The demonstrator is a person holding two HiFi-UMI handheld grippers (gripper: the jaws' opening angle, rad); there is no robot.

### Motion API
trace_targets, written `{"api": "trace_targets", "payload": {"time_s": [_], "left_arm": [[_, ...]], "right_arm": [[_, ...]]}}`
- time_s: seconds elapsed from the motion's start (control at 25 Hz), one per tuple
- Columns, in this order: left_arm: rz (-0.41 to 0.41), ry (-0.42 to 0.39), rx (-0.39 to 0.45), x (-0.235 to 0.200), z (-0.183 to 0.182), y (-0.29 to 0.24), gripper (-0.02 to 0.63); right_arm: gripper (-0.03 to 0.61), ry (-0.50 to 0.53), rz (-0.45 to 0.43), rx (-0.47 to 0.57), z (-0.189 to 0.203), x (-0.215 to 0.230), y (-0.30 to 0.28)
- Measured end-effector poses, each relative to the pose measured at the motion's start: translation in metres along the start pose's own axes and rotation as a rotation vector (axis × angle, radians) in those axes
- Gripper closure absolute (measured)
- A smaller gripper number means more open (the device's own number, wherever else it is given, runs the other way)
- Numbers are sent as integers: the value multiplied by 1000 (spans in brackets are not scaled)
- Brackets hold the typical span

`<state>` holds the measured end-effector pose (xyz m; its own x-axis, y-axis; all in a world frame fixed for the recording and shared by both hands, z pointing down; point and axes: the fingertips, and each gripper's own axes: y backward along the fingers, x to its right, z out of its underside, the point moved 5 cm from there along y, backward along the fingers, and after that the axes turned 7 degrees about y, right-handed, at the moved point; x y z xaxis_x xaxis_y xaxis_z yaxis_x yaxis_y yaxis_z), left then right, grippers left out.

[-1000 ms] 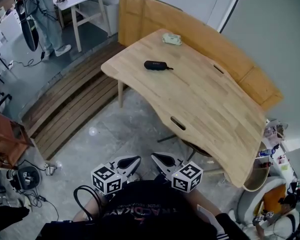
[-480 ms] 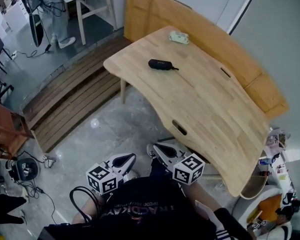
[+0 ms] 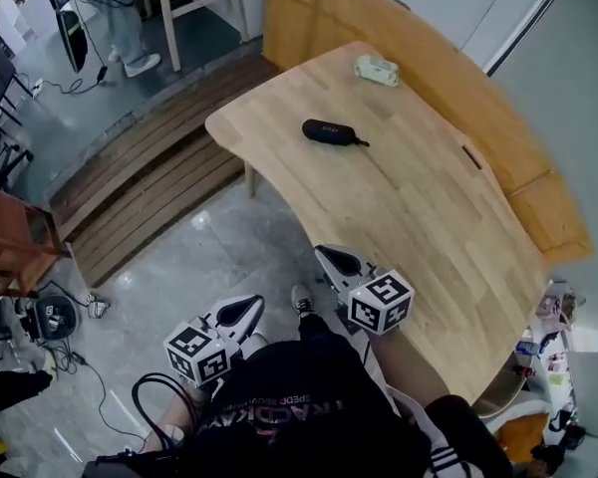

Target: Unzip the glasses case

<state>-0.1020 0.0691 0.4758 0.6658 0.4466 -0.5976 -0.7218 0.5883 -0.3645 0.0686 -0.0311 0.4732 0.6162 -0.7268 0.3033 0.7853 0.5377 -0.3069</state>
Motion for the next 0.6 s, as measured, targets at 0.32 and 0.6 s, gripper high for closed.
{"api": "trace_targets", "payload": {"time_s": [0.32,0.6], "left_arm": [[-106,59,35,-12,-23,-21,603],[-193,109,74,-17,-31,-34,603]], "right_arm": [[561,54,63,-65,-12,109,-21],[561,160,120,-150,-23,207,-56]]}}
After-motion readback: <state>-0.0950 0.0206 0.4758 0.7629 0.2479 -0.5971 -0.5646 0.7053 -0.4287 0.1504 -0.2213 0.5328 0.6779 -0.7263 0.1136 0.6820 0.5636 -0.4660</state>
